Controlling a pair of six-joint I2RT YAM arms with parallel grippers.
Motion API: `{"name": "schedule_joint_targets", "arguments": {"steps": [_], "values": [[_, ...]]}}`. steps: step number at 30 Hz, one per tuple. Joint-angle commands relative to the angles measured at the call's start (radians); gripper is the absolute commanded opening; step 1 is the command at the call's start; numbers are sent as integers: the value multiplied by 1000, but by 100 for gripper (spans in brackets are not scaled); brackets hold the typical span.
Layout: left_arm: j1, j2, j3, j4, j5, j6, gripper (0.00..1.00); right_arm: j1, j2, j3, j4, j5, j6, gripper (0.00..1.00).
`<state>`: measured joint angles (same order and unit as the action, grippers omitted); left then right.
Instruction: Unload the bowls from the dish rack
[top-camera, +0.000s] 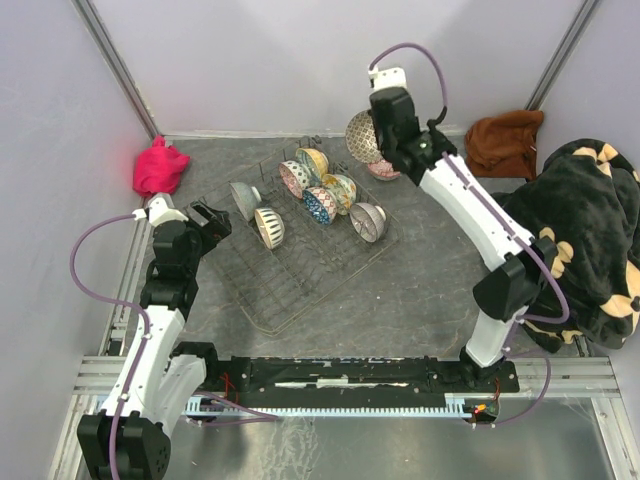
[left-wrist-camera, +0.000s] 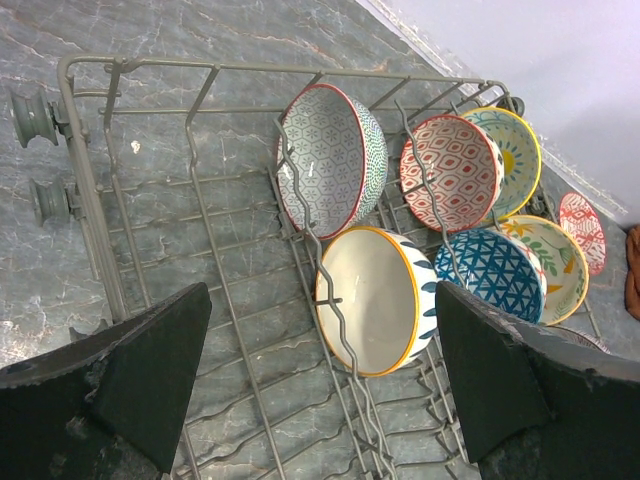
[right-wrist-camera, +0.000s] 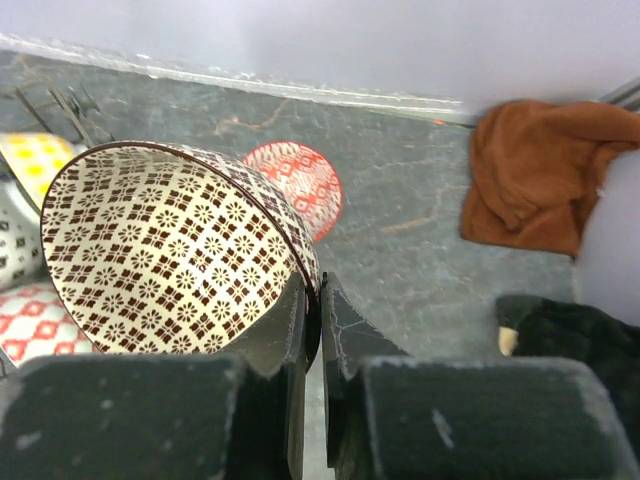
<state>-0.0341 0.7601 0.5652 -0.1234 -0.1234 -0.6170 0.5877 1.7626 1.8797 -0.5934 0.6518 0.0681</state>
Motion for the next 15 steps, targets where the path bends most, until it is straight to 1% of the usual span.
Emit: {"name": "schedule_joint_targets", "arguments": {"steps": [1, 5, 9, 10, 15], "values": [[1, -11, 9, 50, 26, -22, 99, -131, 113, 172, -46, -298, 112, 1], [0, -8, 10, 60, 40, -25, 99, -253, 239, 321, -106, -490, 212, 1], [-1, -6, 11, 67, 52, -26, 99, -340, 355, 435, -122, -606, 278, 1], [-1, -7, 12, 68, 53, -26, 99, -373, 414, 474, -127, -644, 299, 1], [-1, -3, 16, 65, 43, -22, 99, -417, 494, 521, -127, -682, 336, 1]]}}
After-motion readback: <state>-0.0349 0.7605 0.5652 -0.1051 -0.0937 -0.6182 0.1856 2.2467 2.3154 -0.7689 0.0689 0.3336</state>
